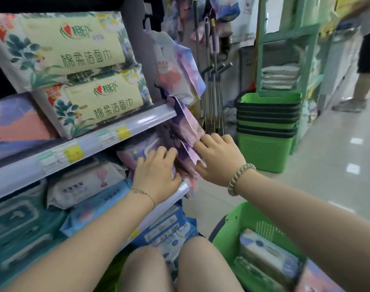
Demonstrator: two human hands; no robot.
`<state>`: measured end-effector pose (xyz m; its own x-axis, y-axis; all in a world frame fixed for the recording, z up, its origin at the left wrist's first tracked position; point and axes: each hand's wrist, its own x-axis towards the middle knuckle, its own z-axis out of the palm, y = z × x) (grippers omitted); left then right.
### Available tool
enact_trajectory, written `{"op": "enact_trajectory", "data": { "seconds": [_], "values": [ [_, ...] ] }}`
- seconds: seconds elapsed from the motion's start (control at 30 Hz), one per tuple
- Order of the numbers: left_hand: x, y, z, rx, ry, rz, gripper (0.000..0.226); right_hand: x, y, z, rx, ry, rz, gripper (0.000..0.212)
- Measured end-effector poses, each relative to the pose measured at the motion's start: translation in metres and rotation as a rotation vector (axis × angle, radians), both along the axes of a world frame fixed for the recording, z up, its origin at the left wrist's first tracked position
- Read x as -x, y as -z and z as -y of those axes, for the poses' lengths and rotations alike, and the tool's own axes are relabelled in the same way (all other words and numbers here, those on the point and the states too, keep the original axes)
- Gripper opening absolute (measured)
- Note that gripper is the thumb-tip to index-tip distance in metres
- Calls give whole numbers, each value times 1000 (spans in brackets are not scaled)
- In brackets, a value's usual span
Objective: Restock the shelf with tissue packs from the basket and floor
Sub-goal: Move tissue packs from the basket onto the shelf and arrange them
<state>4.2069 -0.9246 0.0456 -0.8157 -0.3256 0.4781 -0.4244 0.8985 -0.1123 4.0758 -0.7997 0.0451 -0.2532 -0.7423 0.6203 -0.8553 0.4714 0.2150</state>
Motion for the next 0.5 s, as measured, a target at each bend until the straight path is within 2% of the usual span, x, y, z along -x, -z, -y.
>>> {"op": "enact_trajectory", "data": {
  "seconds": [0.5],
  "values": [
    [103,107,-81,-233,213,299,46,67,114,-97,-125,291,255,28]
  ]
}}
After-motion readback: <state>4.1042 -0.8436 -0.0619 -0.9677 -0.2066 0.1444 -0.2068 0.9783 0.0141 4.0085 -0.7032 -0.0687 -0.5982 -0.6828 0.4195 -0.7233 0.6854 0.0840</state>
